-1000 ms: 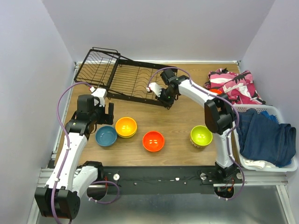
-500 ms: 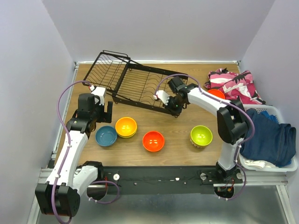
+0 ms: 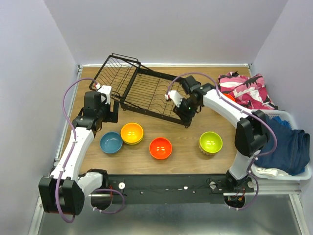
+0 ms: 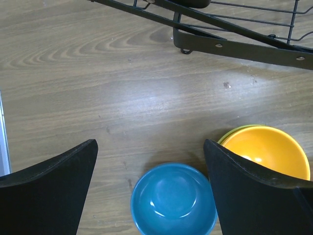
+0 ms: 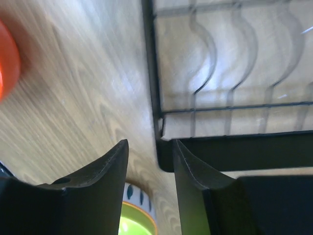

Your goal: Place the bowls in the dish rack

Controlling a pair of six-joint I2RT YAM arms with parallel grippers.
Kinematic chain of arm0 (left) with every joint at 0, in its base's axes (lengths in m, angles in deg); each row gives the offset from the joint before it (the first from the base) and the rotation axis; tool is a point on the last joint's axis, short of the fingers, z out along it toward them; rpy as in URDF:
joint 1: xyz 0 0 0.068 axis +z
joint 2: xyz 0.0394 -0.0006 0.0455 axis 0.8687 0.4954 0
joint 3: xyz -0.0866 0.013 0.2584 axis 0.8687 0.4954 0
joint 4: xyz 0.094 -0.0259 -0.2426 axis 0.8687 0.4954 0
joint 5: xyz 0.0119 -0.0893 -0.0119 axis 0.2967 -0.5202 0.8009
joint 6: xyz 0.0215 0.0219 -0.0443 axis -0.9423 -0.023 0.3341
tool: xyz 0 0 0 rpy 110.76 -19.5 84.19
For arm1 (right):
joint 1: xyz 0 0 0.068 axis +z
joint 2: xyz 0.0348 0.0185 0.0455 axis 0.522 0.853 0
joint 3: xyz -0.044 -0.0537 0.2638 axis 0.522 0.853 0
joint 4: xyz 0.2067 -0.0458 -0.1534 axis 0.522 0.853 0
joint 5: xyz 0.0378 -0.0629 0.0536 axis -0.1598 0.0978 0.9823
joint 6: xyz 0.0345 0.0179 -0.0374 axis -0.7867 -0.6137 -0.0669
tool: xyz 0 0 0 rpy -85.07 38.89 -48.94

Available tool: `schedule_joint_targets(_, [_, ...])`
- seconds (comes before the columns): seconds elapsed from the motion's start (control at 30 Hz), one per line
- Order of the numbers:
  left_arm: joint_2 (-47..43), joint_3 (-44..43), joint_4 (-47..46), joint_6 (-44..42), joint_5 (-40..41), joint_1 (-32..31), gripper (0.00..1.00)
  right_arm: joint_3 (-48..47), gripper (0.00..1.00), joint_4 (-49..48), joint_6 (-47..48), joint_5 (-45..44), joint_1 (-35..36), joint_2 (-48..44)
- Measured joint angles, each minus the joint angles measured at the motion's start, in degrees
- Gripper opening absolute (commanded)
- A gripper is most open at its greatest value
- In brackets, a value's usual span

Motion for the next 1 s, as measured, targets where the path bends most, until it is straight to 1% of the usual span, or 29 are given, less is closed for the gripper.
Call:
schedule_joint_targets(0.1, [1.31,-1.64,-0.31,0.24,0.13,0.0,0.99,-7.37,0.52,1.77,-1.55,1.68,-1.33,2.21])
schedule_joint_targets(0.17, [2.29,-3.02,0.04,1.01,0.13,0.13,0.99,-18.32,0.52,2.34,-3.32,4.09,-4.5,6.54])
schedule_joint_targets(0.2, [3.15,-4.15,0.17,1.4,0.13,0.33,0.99,-21.53,0.52,2.78,-3.56,4.24,-5.62,8.17])
schedule_joint_targets(0.23, [4.17,-5.53,0.26,2.23,0.13,0.55,0.99,-27.61,0.53,2.29,-4.02,4.85,-8.02,11.67])
schedule_joint_targets(0.33, [6.86,-8.33,0.81,4.87,0.04,1.38,0.99,-41.51,0.54,2.27,-4.31,5.11,-12.31,20.04])
schedule_joint_targets(0.37, [7.54,-8.96,1.18,5.51,0.04,1.68,0.99,-44.76,0.54,1.86,-4.35,5.03,-13.51,22.58])
schedule_joint_targets(0.43, [9.33,-10.12,1.99,7.67,-0.83,3.06,0.99,-49.77,0.58,1.62,-4.35,4.0,-15.69,27.69])
schedule_joint_targets(0.47, [10.34,-10.58,2.49,8.83,-1.77,3.98,0.99,-50.9,0.59,1.53,-4.37,3.52,-16.26,29.35])
schedule_joint_targets(0.5, [12.11,-11.04,2.78,11.15,-4.92,6.27,0.98,-51.49,0.59,1.31,-4.55,3.06,-16.7,30.84])
schedule_joint_targets(0.57, [13.77,-10.97,2.86,13.03,-7.96,8.94,0.98,-51.78,0.59,0.33,-5.42,2.12,-17.07,33.51])
schedule_joint_targets(0.7, [17.22,-9.75,1.88,17.84,-15.23,15.12,0.97,-51.8,0.59,-1.16,-6.38,1.73,-17.14,36.65])
schedule_joint_targets(0.87, [20.72,-9.84,1.05,19.04,-17.92,19.1,0.97,-52.54,0.59,-3.23,-6.56,1.55,-17.14,38.38])
schedule_joint_targets(1.0, [22.88,-10.25,0.9,18.58,-18.08,20.39,0.97,-52.83,0.59,-3.69,-6.69,1.6,-17.11,38.47])
